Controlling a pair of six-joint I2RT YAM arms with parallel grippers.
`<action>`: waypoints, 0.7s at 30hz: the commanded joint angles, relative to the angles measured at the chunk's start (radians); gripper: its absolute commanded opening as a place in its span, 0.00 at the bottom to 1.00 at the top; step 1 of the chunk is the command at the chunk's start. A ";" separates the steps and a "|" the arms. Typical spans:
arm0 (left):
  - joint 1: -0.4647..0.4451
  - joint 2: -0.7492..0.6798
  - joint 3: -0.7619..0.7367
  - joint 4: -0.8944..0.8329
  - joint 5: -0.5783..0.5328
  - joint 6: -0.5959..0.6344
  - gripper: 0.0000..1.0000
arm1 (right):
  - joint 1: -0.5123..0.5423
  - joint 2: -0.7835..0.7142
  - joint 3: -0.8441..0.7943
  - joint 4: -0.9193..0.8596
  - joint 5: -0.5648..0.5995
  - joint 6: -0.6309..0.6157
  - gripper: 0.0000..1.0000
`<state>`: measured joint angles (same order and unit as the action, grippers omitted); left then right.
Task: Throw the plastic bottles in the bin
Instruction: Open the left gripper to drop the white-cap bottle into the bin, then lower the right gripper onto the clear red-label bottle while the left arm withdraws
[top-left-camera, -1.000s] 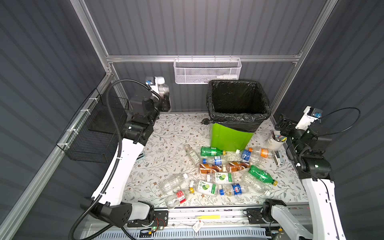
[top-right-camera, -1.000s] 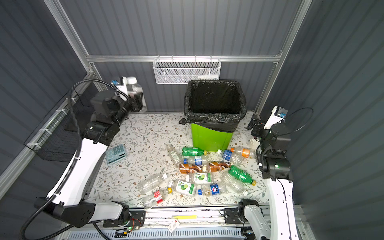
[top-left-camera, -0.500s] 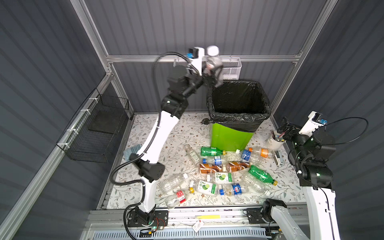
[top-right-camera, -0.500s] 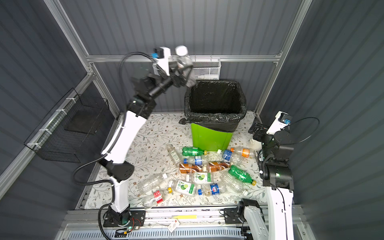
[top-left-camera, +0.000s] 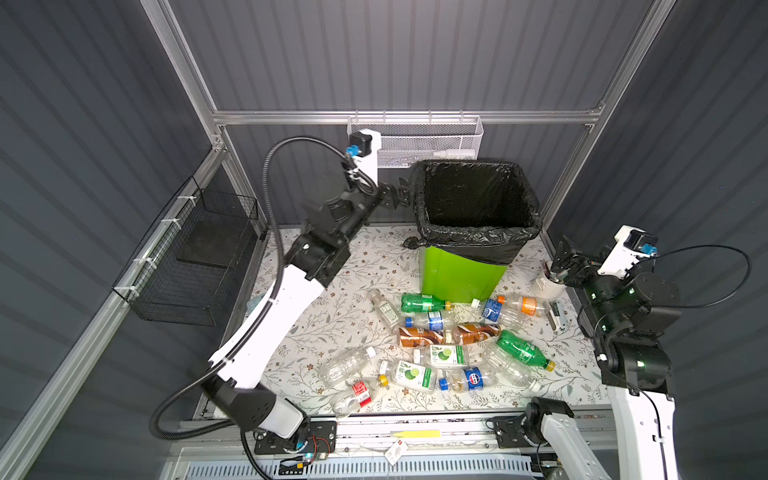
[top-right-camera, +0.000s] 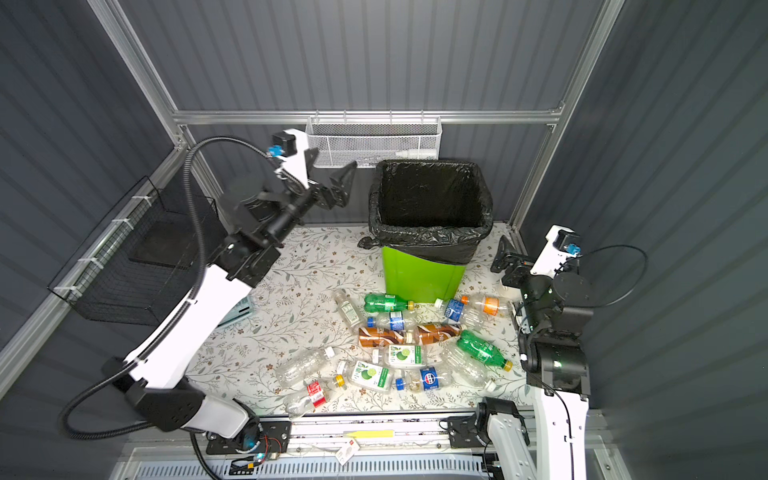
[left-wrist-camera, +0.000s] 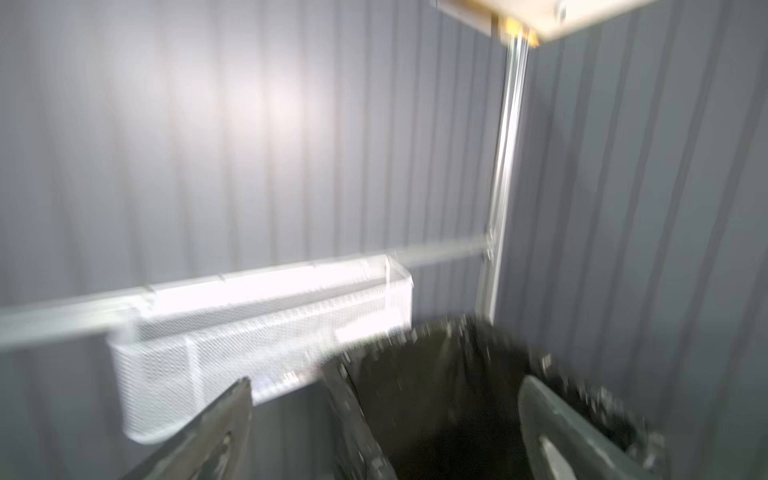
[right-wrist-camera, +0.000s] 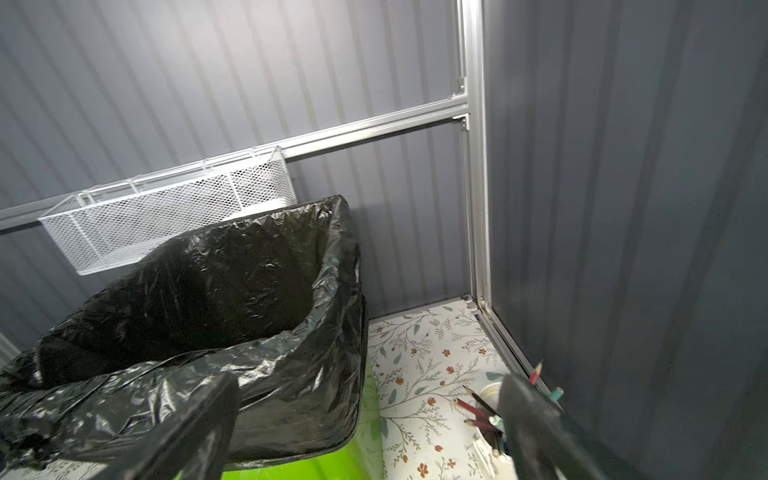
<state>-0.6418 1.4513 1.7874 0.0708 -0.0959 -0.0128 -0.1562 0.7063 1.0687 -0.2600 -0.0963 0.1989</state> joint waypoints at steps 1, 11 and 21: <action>-0.004 -0.012 -0.090 -0.002 -0.195 0.052 1.00 | 0.002 0.002 -0.009 0.028 -0.103 -0.018 0.99; 0.195 -0.093 -0.330 -0.269 -0.334 -0.229 1.00 | 0.167 -0.013 -0.012 -0.038 -0.045 -0.093 0.99; 0.350 -0.073 -0.506 -0.389 -0.308 -0.332 1.00 | 0.739 0.149 -0.009 0.020 0.165 -0.254 0.99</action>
<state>-0.3363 1.3830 1.2968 -0.2749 -0.4194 -0.2775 0.4683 0.7826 1.0660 -0.2657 -0.0017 0.0265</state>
